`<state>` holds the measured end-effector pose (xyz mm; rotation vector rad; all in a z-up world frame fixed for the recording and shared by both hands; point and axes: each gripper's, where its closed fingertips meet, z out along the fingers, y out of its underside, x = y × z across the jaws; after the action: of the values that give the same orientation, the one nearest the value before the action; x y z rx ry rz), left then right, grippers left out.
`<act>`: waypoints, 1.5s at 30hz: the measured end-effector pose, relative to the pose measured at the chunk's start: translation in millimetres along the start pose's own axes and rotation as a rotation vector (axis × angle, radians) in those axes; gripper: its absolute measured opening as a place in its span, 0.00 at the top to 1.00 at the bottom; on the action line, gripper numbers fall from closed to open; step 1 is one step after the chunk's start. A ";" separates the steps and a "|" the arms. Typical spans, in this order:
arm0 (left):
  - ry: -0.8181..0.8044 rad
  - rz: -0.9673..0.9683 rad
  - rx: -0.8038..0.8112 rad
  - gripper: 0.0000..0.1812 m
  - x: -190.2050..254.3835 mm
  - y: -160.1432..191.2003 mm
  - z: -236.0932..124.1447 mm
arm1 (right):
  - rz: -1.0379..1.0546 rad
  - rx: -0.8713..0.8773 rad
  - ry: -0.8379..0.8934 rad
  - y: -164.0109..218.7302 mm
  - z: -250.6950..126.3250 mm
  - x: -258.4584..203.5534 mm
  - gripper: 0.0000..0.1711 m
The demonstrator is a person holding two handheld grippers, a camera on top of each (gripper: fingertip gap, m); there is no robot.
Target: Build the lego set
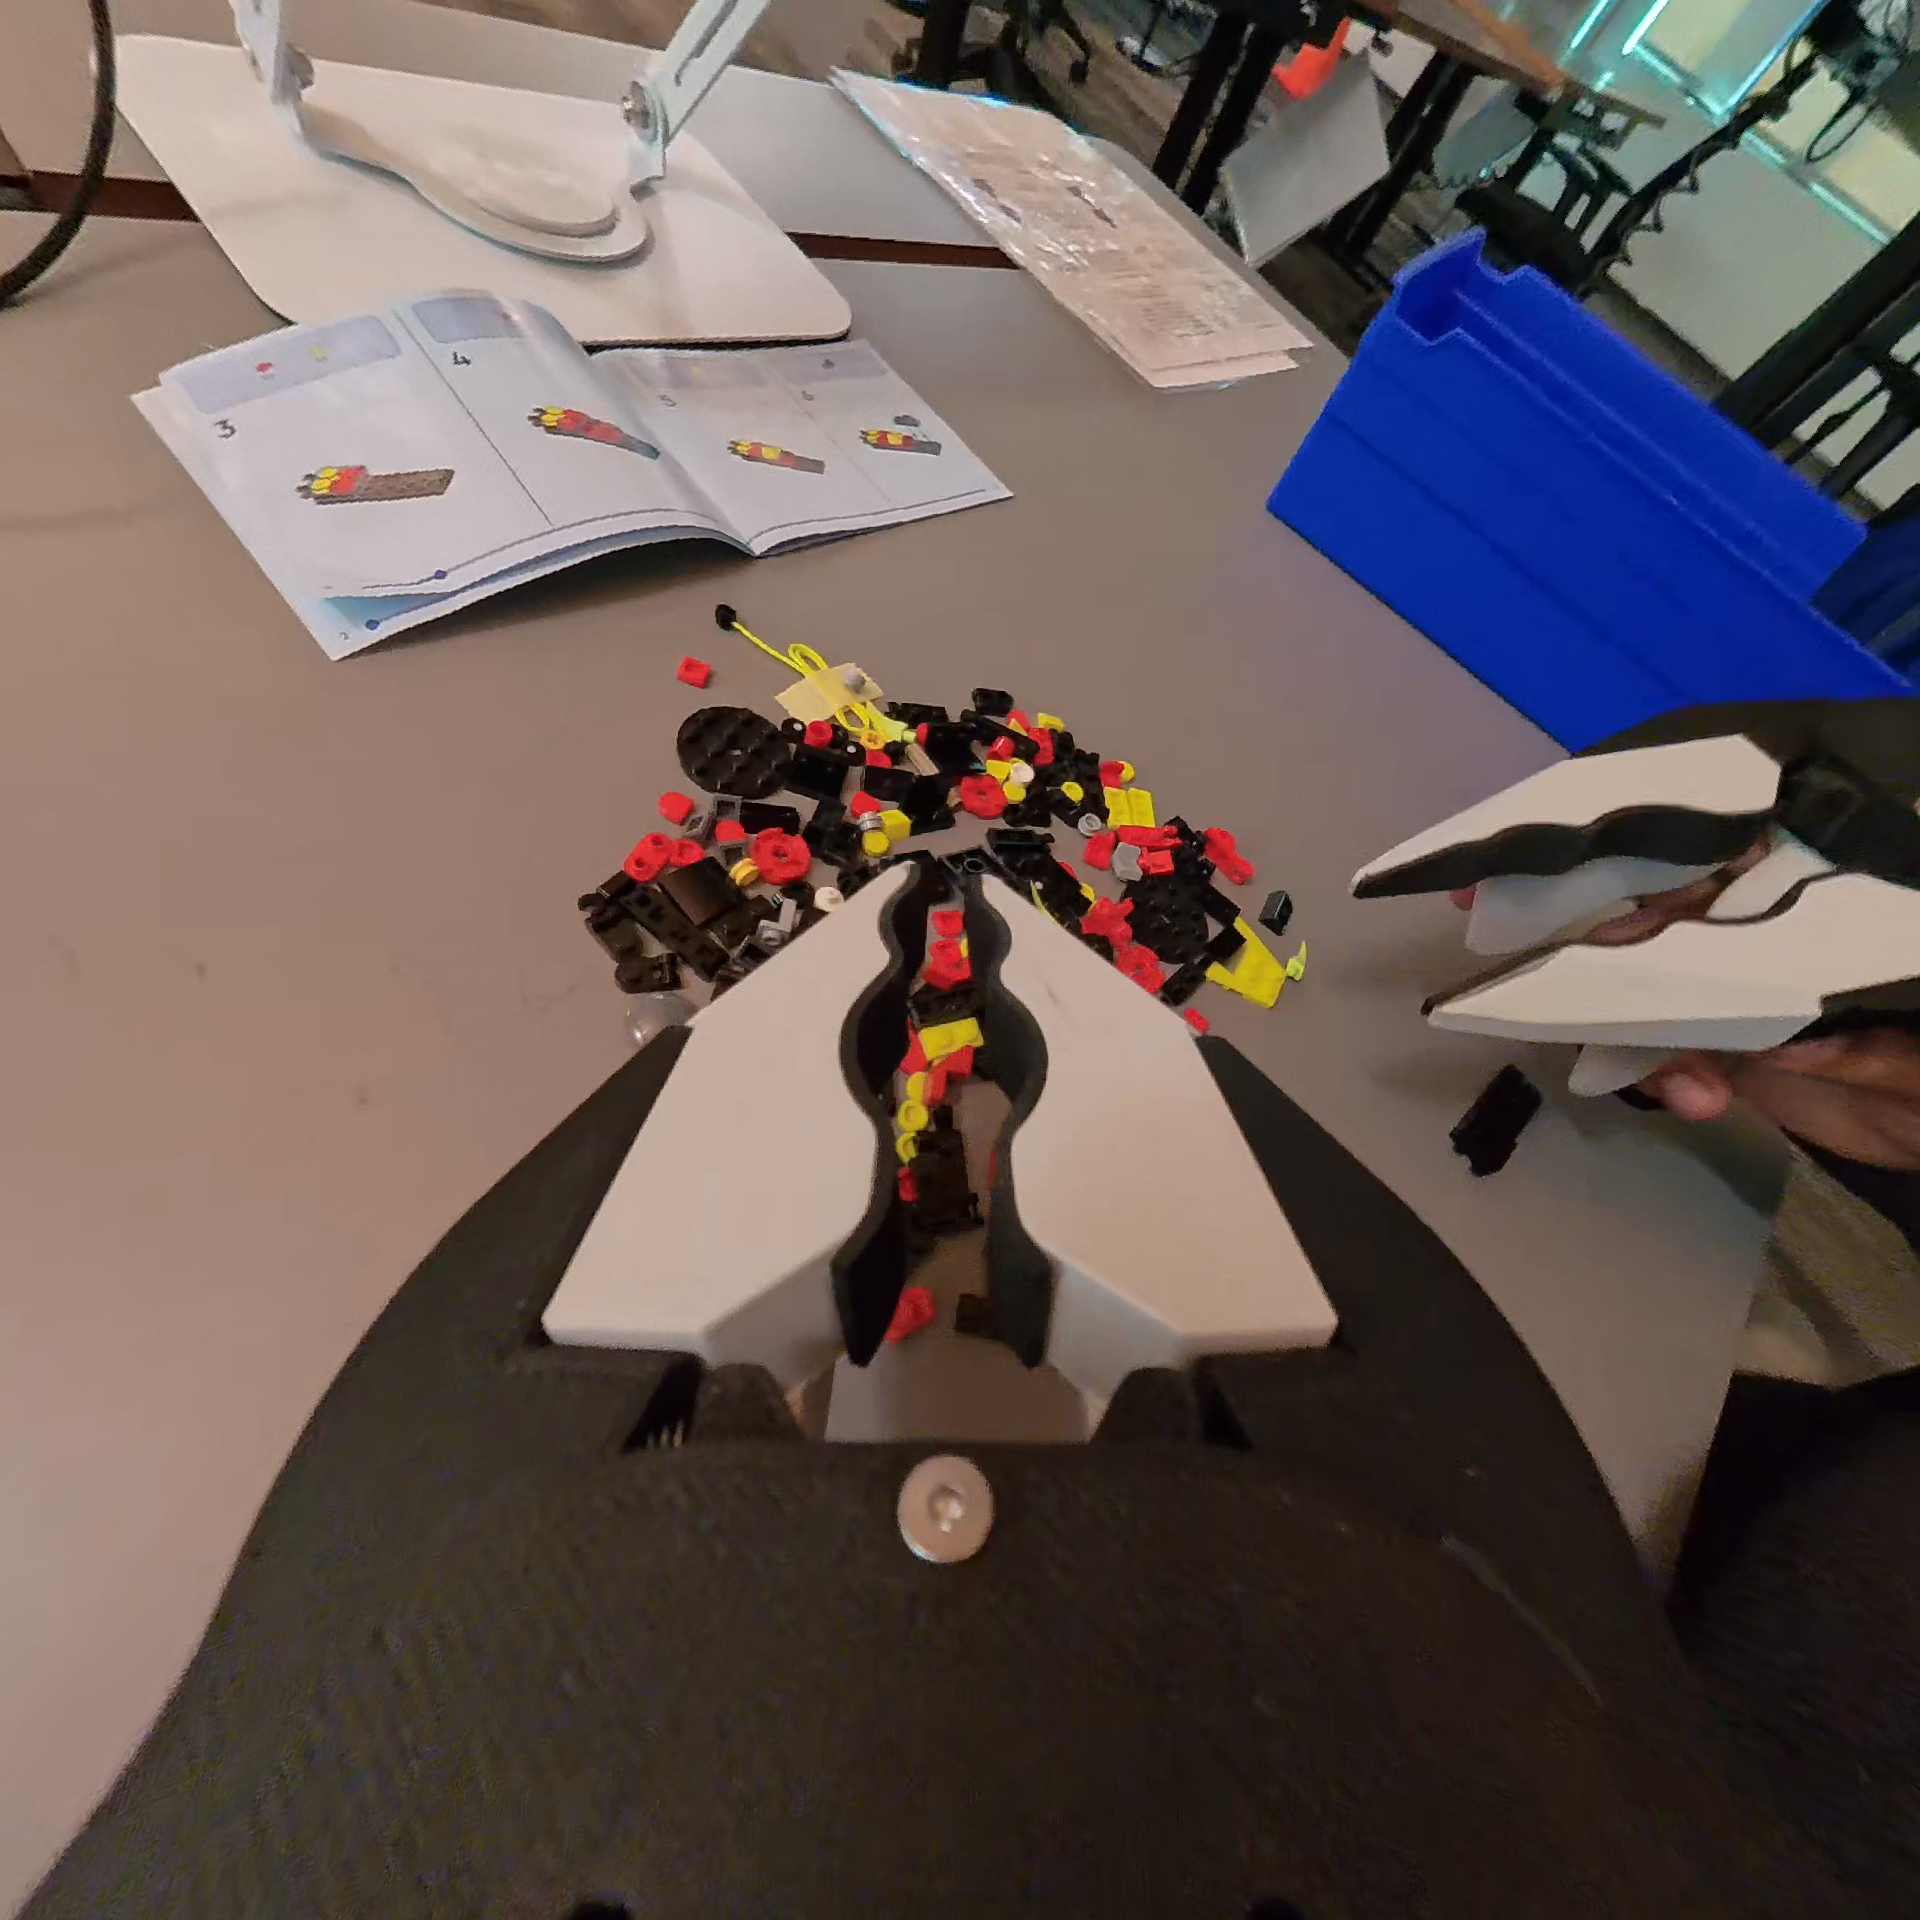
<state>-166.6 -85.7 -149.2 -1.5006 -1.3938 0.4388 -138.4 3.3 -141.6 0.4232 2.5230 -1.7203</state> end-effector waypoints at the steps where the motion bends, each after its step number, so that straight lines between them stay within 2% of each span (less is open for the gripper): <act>1: 0.008 -0.020 0.007 0.97 -0.5 -1.2 -0.6 | -0.017 -0.008 0.008 0.9 0.4 0.0 0.82; 4: 0.012 -0.033 0.014 0.97 -1.3 -2.5 -1.9 | -0.035 -0.019 0.015 2.6 1.2 -0.3 0.82; 12: -0.044 0.087 -0.043 0.97 1.0 6.4 3.5 | -0.012 -0.008 0.007 1.2 0.5 -0.2 0.82; 22: -0.040 0.069 -0.039 0.97 -0.5 5.8 3.0 | -0.019 -0.018 0.013 2.9 2.0 -0.4 0.82; 26: -0.044 0.075 -0.049 0.97 -0.8 7.3 3.9 | -0.033 -0.016 0.069 0.5 -5.9 14.5 0.84; 30: -0.053 0.066 -0.047 0.95 -3.1 7.0 3.8 | 0.156 0.092 0.027 -12.8 -20.3 28.9 0.86; 33: -0.102 0.050 -0.040 0.90 -11.8 5.7 2.7 | 0.286 0.187 -0.037 -23.7 -30.0 33.3 0.92; 37: -0.107 0.013 -0.029 0.85 -15.5 3.9 1.4 | 0.214 0.167 0.061 -23.6 -41.6 52.5 0.93; 41: -0.072 0.027 -0.018 0.89 -8.1 3.1 3.6 | 0.112 0.120 0.177 -18.8 -60.2 74.9 0.93; 45: -0.025 0.045 -0.039 0.92 5.4 7.7 10.6 | 0.097 0.066 0.196 -7.7 -65.4 82.7 0.96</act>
<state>-169.5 -75.2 -158.4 -1.5649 -1.3977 0.4625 -213.0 76.8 -126.7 0.7402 2.5295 -1.8121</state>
